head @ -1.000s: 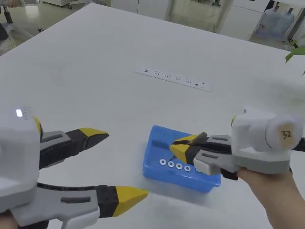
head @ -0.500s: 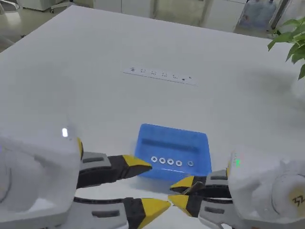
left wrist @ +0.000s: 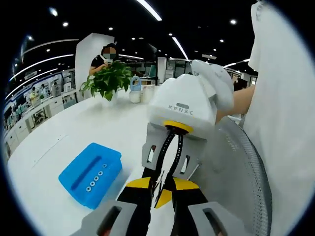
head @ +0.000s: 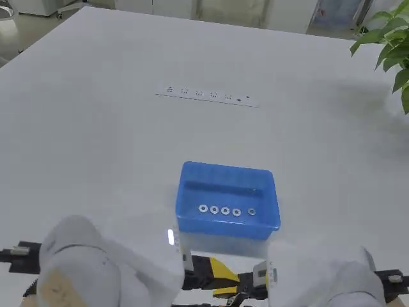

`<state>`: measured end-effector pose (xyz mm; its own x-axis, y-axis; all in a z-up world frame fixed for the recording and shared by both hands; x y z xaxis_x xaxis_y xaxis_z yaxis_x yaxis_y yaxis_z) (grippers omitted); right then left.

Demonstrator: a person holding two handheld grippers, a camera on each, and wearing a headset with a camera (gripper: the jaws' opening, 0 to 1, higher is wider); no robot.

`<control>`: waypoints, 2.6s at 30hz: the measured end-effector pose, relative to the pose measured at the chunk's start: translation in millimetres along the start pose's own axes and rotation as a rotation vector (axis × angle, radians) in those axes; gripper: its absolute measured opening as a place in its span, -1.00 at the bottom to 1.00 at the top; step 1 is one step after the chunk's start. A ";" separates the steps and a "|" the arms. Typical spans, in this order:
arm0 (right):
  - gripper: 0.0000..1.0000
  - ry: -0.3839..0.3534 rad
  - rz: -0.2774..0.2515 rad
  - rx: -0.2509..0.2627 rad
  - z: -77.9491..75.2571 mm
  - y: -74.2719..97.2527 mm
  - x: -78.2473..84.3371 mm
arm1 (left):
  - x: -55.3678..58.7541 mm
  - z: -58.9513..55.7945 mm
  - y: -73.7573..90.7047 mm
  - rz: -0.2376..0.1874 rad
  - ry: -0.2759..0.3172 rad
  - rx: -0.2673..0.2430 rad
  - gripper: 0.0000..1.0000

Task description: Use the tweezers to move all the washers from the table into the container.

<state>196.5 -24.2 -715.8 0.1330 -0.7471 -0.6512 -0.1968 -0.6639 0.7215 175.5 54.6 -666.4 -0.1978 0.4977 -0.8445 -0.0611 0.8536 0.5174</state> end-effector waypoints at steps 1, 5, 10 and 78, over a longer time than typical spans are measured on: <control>-0.93 0.006 0.004 -0.002 0.1 -0.4 0.6 | 0.4 -0.5 -1.6 0.017 -0.013 -0.001 -0.79; -0.93 0.019 0.021 -0.009 0.5 -1.3 2.8 | 2.4 0.2 -5.8 0.099 -0.085 -0.004 -0.94; -0.94 0.019 0.044 -0.017 2.0 -3.0 9.1 | 4.7 4.4 -9.0 0.153 -0.105 -0.003 -1.00; 0.17 -0.696 -0.207 0.669 -15.2 143.7 72.6 | 67.2 44.1 -8.5 0.351 0.192 -0.132 -0.55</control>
<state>192.6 -174.3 -655.8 -0.3321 -0.2907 -0.8973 -0.7714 -0.4637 0.4358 205.9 87.6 -733.7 -0.4073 0.7061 -0.5793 -0.0799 0.6043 0.7927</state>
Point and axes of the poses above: the centre of the closed fingertips' face, and the gripper's own axes: y roughly backward along the fingers, z roughly to its left, x roughly out of its underside, the point moved 8 cm from there along y, roughly backward along the fingers, and after that the axes turned 10 degrees about x, right-handed, at the moved point
